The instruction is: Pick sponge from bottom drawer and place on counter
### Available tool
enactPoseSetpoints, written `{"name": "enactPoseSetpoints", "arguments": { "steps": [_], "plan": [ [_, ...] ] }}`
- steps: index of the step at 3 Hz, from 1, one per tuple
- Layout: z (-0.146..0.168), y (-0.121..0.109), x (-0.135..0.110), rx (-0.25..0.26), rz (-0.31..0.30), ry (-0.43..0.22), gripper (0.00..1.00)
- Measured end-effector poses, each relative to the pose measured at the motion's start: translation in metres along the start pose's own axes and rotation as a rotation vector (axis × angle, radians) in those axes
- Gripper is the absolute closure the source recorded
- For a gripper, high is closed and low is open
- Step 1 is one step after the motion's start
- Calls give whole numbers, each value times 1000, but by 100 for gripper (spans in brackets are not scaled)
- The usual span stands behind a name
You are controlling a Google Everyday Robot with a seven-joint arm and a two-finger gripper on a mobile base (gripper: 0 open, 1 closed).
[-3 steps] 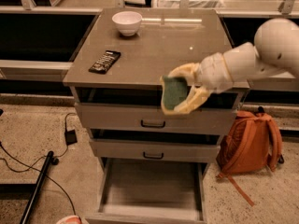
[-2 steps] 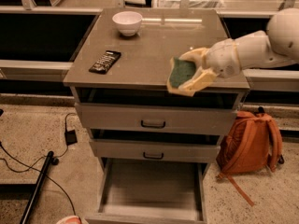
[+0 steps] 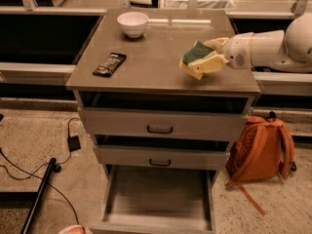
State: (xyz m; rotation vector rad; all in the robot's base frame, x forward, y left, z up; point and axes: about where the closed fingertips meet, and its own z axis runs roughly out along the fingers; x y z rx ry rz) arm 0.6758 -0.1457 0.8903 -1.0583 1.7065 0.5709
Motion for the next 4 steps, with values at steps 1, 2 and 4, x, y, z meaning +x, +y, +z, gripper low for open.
{"name": "enactPoseSetpoints", "arguments": {
  "steps": [1, 2, 4],
  "plan": [
    [21, -12, -1, 125, 81, 61, 83],
    [48, -15, 6, 188, 128, 120, 59],
    [78, -8, 26, 65, 222, 88, 14]
  ]
}}
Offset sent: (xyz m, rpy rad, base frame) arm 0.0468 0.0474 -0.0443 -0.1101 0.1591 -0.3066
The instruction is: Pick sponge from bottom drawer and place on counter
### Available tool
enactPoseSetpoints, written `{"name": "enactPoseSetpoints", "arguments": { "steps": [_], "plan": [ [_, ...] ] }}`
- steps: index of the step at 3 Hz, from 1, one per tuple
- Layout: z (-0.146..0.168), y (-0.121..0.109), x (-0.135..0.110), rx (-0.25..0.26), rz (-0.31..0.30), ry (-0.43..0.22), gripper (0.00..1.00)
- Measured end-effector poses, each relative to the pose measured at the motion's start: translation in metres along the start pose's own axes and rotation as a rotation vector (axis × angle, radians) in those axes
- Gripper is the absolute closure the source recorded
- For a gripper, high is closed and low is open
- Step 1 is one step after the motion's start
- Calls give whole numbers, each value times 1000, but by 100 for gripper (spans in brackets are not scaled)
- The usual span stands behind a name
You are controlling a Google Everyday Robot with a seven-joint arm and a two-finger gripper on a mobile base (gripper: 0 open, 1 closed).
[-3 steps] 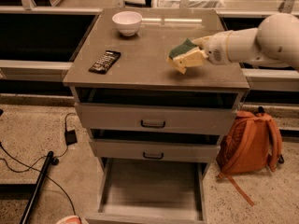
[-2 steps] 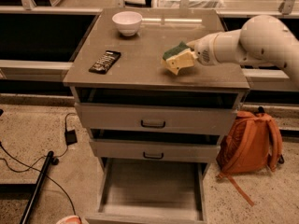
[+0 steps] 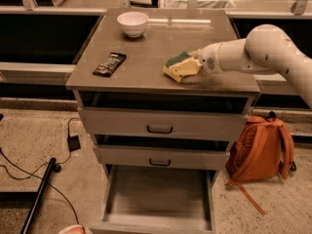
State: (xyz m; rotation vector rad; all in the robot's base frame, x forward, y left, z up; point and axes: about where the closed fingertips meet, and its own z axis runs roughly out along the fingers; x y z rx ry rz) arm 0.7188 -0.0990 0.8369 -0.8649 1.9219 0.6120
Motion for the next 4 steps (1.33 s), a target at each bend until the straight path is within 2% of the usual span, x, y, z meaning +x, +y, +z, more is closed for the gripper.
{"name": "enactPoseSetpoints", "arguments": {
  "steps": [1, 2, 3, 4],
  "plan": [
    [0, 0, -1, 5, -3, 1, 0],
    [-10, 3, 2, -12, -75, 21, 0],
    [-39, 8, 2, -54, -224, 39, 0],
    [-72, 20, 2, -33, -387, 56, 0]
  ]
}}
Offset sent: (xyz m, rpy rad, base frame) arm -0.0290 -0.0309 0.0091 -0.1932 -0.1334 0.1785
